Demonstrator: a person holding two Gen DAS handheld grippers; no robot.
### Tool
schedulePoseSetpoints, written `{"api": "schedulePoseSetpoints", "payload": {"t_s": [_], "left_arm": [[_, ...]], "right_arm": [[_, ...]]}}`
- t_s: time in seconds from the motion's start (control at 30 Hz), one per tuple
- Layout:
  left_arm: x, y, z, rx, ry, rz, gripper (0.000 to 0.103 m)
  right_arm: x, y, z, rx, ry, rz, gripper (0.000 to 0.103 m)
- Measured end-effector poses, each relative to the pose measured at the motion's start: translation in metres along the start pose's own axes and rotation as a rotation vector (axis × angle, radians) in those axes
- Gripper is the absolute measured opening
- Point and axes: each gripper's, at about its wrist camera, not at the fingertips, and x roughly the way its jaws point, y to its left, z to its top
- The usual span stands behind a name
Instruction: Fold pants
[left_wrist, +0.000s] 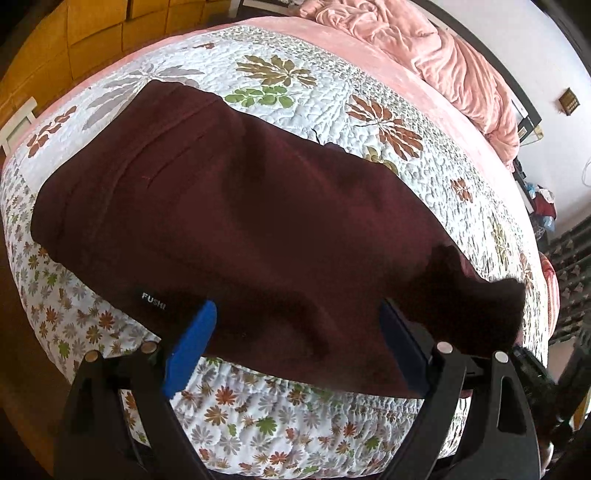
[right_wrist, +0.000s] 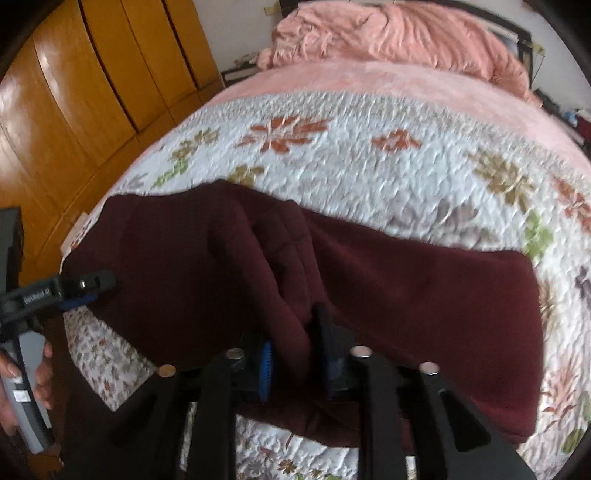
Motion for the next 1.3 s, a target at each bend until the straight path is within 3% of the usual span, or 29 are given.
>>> {"api": "schedulePoseSetpoints", "payload": {"t_s": [0.03,0.1,0.2,0.3,0.37,0.47,0.57,0.67,0.8,0.87,0.93,0.97,1.13,1.23,1.3], "left_arm": [[0.000,-0.001,0.000,0.002,0.003,-0.001,0.088],[0.000,-0.004,-0.001,0.006,0.006,-0.004,0.089],[0.000,-0.011,-0.002,0.020,0.008,-0.008,0.089],[-0.001,-0.021,-0.003,0.040,0.008,-0.016,0.089],[-0.002,-0.031,-0.005,0.059,0.005,-0.026,0.089],[-0.002,-0.054,-0.006,0.111,0.002,-0.051,0.088],[0.001,-0.089,-0.008,0.186,0.008,-0.094,0.089],[0.013,-0.130,-0.012,0.279,0.018,-0.116,0.089],[0.040,-0.164,-0.023,0.359,0.061,-0.083,0.089],[0.059,-0.168,-0.029,0.369,0.110,-0.015,0.089],[0.076,-0.162,-0.033,0.349,0.169,0.029,0.089],[0.083,-0.156,-0.036,0.331,0.199,0.039,0.090],[0.083,-0.151,-0.041,0.339,0.194,0.009,0.090],[0.077,-0.150,-0.044,0.323,0.188,-0.024,0.092],[0.078,-0.150,-0.050,0.344,0.172,-0.018,0.092]], "right_arm": [[0.003,-0.001,-0.003,0.011,0.016,0.024,0.039],[0.006,-0.003,-0.008,0.025,0.043,0.067,0.060],[-0.008,-0.004,-0.012,0.022,0.029,0.131,0.070],[-0.043,-0.024,-0.011,0.079,-0.040,0.206,0.079],[-0.072,-0.053,-0.010,0.155,-0.091,0.215,0.081],[-0.099,-0.100,-0.011,0.269,-0.125,0.149,0.082],[-0.101,-0.159,-0.022,0.407,-0.064,0.101,0.083],[-0.082,-0.187,-0.033,0.463,0.036,0.127,0.083],[-0.054,-0.194,-0.047,0.486,0.127,0.144,0.078],[-0.041,-0.193,-0.055,0.499,0.166,0.160,0.076],[-0.030,-0.195,-0.063,0.537,0.189,0.197,0.066],[-0.024,-0.197,-0.067,0.566,0.200,0.223,0.053],[-0.041,-0.196,-0.066,0.574,0.146,0.303,0.033],[-0.070,-0.188,-0.058,0.512,0.071,0.272,0.032],[-0.059,-0.185,-0.066,0.486,0.127,0.186,0.032]]}}
